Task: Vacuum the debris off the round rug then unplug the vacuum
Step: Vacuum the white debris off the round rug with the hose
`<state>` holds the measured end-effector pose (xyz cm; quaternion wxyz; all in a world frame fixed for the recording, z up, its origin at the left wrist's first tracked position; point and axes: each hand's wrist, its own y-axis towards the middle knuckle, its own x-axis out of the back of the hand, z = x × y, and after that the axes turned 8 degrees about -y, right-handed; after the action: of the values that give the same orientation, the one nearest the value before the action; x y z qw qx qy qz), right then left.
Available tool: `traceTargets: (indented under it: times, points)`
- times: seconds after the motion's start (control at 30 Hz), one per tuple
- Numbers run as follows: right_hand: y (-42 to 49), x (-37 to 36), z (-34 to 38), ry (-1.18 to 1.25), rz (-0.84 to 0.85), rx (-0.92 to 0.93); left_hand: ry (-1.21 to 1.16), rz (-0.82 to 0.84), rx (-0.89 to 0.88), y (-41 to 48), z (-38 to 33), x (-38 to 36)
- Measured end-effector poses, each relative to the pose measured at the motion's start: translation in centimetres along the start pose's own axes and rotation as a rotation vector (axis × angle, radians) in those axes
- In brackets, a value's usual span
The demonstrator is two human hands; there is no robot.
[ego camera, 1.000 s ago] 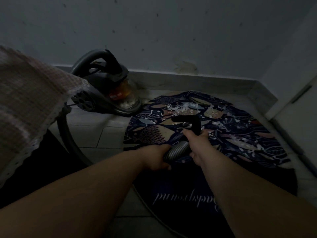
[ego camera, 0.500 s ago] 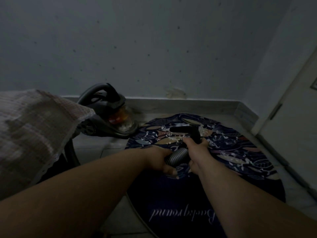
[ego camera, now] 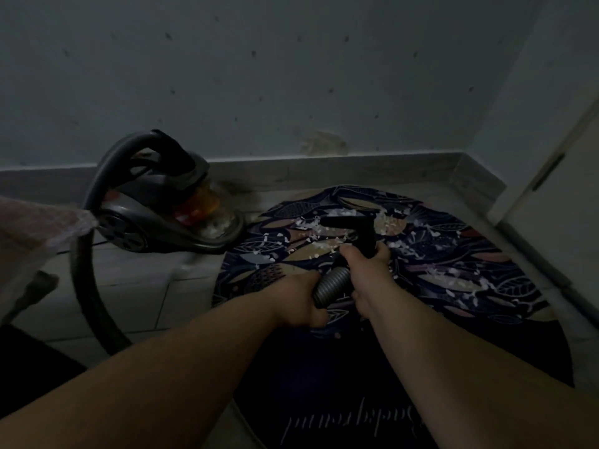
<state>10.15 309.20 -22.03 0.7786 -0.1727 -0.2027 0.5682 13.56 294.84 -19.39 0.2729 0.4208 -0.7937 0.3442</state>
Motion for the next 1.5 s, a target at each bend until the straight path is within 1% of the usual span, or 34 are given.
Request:
traceTargets:
  times: [0.17,0.33,0.5,0.6,0.7,0.8,0.97,1.17,1.27,1.33,1.43,1.5]
  points:
    - [4.6,-0.1,-0.1,0.017,-0.055,-0.054,-0.07,0.002,-0.024,4.6,1.5,-1.1]
    - [7.4,-0.2,-1.7,-0.034,-0.099,-0.11,-0.078,0.063,-0.037,7.2,3.0,-2.7]
    - [8.8,0.7,-3.0,-0.024,-0.157,-0.119,-0.127,0.126,-0.059,9.1,3.5,-3.8]
    - [9.3,1.5,-3.2,-0.031,-0.178,-0.098,-0.131,0.117,-0.089,9.7,3.1,-4.2]
    - [9.7,2.0,-3.3,-0.059,-0.173,-0.135,-0.134,0.127,-0.12,10.1,2.8,-4.8]
    - [9.8,2.2,-3.5,-0.106,-0.171,-0.192,-0.13,0.151,-0.108,10.3,3.0,-5.6]
    - [9.8,2.2,-3.7,-0.114,-0.111,-0.173,-0.156,0.161,-0.071,10.1,3.5,-5.8]
    - [9.6,1.1,-3.8,-0.164,-0.027,-0.176,-0.138,0.164,-0.052,9.1,3.8,-5.2]
    - [9.2,0.6,-3.8,-0.148,0.013,-0.177,-0.13,0.173,-0.051,8.6,4.1,-4.7]
    - [9.1,0.5,-4.0,-0.126,-0.004,-0.152,-0.123,0.177,-0.055,8.4,4.3,-4.5]
    - [8.9,0.5,-4.7,-0.126,-0.092,-0.075,-0.111,0.166,-0.065,8.3,4.5,-4.7]
    - [8.7,0.5,-4.8,-0.161,-0.107,-0.086,-0.095,0.171,-0.062,8.1,4.6,-4.9]
